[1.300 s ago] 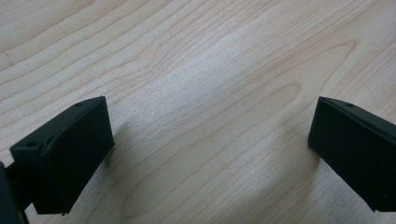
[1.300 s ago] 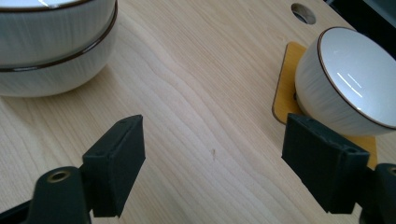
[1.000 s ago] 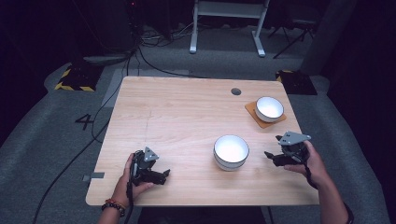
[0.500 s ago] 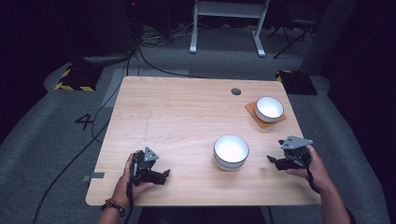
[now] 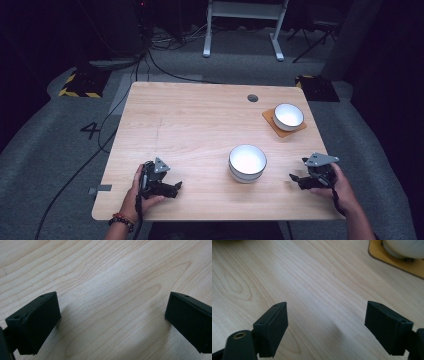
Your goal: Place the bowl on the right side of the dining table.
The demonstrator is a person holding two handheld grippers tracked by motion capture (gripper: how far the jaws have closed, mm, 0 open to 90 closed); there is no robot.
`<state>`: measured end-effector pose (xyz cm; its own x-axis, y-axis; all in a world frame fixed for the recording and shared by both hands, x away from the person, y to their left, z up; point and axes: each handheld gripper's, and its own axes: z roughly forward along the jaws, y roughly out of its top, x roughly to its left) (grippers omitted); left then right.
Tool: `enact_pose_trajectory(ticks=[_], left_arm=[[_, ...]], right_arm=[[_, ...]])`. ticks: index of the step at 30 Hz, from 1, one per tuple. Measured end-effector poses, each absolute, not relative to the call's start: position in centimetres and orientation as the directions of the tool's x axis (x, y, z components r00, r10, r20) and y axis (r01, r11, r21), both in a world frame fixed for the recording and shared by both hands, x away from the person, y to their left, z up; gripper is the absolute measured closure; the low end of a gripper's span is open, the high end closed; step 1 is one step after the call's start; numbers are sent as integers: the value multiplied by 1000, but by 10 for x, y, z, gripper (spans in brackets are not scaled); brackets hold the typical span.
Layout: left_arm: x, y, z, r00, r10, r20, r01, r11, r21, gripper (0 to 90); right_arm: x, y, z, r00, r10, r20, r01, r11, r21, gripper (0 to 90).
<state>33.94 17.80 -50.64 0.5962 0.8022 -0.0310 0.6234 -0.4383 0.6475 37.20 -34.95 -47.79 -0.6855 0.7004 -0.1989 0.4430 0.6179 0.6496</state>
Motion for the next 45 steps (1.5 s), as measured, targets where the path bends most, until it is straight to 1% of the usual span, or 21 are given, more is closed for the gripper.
enact_pose_trajectory(ticks=[3,4,7,9,13,16,19,22,45], left_arm=[[339,178,-506,596,802,-31,623,-438,648,1],[339,178,-506,596,802,-31,623,-438,647,1],[339,178,-506,596,802,-31,624,-438,648,1],[339,178,-506,596,802,-31,623,-438,647,1],[339,178,-506,596,802,-31,623,-438,648,1],[339,178,-506,596,802,-31,623,-438,648,1],[339,178,-506,597,802,-30,623,-439,648,1],[339,178,-506,597,802,-30,623,-439,647,1],[340,178,-507,601,799,-31,621,-442,647,1]], right_arm=[[369,-353,-483,-685,706,-180,449,603,659,184],[369,-356,-484,-694,695,-188,439,616,654,183],[368,-360,-489,-685,711,-160,453,587,671,181],[367,-363,-490,-685,718,-124,459,557,692,179],[365,-368,-496,-681,725,-101,472,540,697,174],[364,-372,-500,-674,736,-62,487,506,712,164],[365,-376,-505,-657,753,-38,493,467,734,120],[366,-377,-505,-659,752,-18,505,460,730,119],[365,-377,-505,-657,754,-15,505,454,734,132]])
